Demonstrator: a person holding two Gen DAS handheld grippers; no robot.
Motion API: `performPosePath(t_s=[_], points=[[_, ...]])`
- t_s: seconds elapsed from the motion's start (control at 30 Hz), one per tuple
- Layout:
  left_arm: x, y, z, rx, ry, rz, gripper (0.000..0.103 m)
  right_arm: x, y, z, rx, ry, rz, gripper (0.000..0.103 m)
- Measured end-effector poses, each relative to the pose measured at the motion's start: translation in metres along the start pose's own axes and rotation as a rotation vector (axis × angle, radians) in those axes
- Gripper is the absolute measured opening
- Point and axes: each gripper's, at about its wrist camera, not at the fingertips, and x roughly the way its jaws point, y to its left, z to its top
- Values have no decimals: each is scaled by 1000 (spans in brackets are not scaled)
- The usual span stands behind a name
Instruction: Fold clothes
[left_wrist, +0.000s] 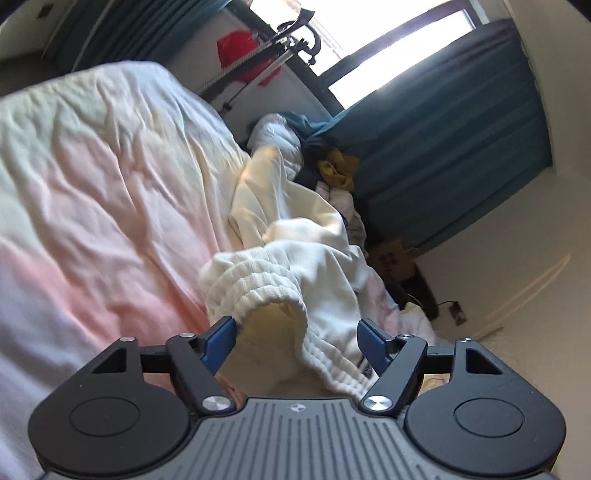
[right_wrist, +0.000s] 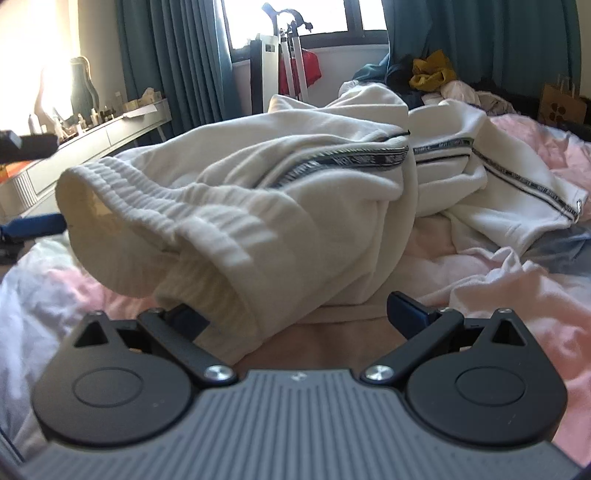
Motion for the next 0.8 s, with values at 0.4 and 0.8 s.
performPosePath(t_s=[0.4,0.8], points=[[-37,-27,-31,145,-39,-34,76,0,-10,3,119,22,42,103],[55,-57,-57,-74,280,-367,76,-33,-39,-7,305,103,23,103]])
